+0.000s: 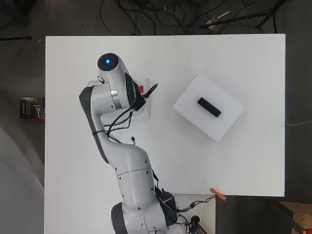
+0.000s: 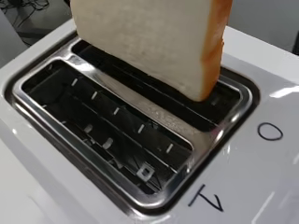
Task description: Teleoperate dual arm-hand system to toast a bread
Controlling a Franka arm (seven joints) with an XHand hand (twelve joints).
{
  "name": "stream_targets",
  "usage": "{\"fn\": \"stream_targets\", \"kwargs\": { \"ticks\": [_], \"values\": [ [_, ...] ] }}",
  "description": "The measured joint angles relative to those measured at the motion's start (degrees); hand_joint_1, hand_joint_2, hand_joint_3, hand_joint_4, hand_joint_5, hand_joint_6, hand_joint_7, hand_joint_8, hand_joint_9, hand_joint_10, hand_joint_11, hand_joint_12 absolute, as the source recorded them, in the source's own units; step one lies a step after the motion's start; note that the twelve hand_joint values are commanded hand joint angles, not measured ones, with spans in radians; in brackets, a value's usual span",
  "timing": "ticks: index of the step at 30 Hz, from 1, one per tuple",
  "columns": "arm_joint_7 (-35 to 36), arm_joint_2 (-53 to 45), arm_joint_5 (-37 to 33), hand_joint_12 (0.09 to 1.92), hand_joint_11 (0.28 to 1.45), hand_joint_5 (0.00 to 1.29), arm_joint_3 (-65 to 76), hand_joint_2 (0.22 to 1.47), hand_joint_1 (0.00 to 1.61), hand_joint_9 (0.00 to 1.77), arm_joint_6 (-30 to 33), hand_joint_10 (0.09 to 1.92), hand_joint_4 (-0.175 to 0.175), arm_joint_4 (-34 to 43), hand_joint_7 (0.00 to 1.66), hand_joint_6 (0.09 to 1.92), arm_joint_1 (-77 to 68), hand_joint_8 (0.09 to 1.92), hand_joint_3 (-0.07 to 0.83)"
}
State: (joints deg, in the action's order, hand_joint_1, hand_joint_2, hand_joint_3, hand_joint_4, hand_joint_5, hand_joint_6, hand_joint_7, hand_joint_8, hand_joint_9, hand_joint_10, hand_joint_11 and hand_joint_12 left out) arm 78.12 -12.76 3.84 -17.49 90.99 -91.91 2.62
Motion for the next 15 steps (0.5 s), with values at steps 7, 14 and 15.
{"fn": "stream_targets", "kwargs": {
  "ticks": [7, 14, 15],
  "values": [
    [-2.9, -2.5, -1.7, 0.09, 0.48, 0.15, 3.6, 0.95, 0.18, 0.51, -2.5, 0.09, -0.12, 1.8, 0.32, 0.17, 0.1, 0.12, -0.022],
    [-7.2, -1.1, -1.2, 0.09, 0.4, 0.33, 5.3, 1.02, 0.0, 0.41, -6.7, 0.09, -0.039, 5.2, 0.31, 0.09, -0.4, 0.09, 0.016],
    [-8.7, -0.4, -1.7, 0.09, 0.4, 0.33, 5.9, 1.04, 0.0, 0.42, -4.5, 0.09, -0.03, 3.4, 0.32, 0.09, -0.4, 0.09, 0.019]
  ]
}}
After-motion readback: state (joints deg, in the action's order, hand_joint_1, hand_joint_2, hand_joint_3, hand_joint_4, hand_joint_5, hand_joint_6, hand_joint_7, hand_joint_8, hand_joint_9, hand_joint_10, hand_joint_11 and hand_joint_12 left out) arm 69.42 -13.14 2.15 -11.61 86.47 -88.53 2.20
